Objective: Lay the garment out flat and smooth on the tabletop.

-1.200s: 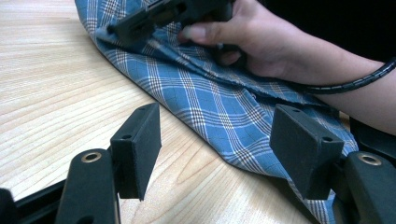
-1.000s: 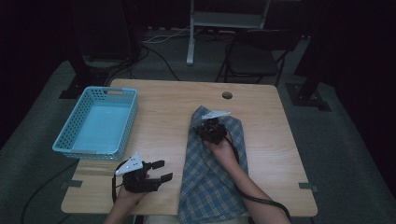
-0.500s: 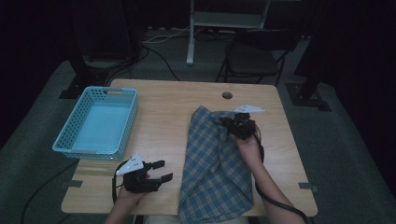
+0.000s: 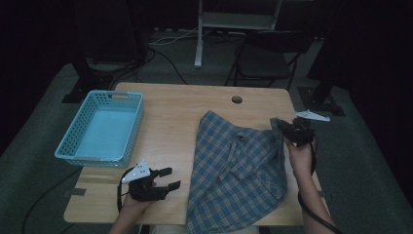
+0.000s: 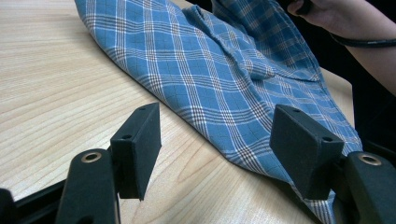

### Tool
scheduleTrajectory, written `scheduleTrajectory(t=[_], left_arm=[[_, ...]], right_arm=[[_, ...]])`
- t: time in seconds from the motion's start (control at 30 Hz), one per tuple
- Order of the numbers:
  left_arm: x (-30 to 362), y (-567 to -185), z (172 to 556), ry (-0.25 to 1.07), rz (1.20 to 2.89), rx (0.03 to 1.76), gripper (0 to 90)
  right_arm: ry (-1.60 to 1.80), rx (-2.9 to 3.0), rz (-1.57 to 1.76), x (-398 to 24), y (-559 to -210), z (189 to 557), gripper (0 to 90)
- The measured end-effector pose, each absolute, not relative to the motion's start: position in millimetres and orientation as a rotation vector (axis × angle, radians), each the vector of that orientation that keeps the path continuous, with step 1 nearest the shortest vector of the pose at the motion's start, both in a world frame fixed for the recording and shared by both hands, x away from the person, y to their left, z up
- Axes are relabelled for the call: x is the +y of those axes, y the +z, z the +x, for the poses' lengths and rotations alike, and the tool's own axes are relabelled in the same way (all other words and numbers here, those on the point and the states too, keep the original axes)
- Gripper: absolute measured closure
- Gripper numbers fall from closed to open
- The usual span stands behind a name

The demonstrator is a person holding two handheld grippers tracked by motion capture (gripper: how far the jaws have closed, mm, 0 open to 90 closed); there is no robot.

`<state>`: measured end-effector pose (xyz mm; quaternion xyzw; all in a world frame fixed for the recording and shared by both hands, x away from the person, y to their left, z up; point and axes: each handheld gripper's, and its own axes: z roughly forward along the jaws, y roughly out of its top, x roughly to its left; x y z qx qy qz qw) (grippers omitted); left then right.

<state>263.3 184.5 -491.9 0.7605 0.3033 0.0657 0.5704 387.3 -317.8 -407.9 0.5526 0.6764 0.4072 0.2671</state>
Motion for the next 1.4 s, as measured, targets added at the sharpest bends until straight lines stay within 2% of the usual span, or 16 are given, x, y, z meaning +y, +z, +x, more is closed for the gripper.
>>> scheduleTrajectory(t=[0.27, 0.5, 0.57, 0.73, 0.93, 1.0, 1.4], left_arm=[[184, -492, 264, 0.159, 1.796, 0.711, 34.7], [183, -491, 265, 0.173, 1.81, 0.708, 34.7], [182, -491, 265, 0.177, 1.816, 0.708, 34.8], [181, -491, 268, 0.181, 1.826, 0.721, 34.8], [179, -491, 270, 0.178, 1.837, 0.719, 34.7], [177, -491, 270, 0.18, 1.843, 0.72, 34.7], [167, -476, 283, 0.191, 1.842, 0.756, 29.8]], right_arm=[[0.936, 1.698, 1.718, -382, -444, 387, 81.2], [0.847, 1.622, 1.846, -417, -472, 375, 78.5], [0.841, 1.595, 1.87, -424, -475, 371, 71.3], [0.888, 1.551, 1.882, -427, -478, 355, 43.9], [0.976, 1.602, 1.824, -410, -479, 334, 25.8], [1.008, 1.651, 1.781, -402, -480, 328, 15.4], [1.029, 1.735, 1.6, -368, -490, 292, 14.8]])
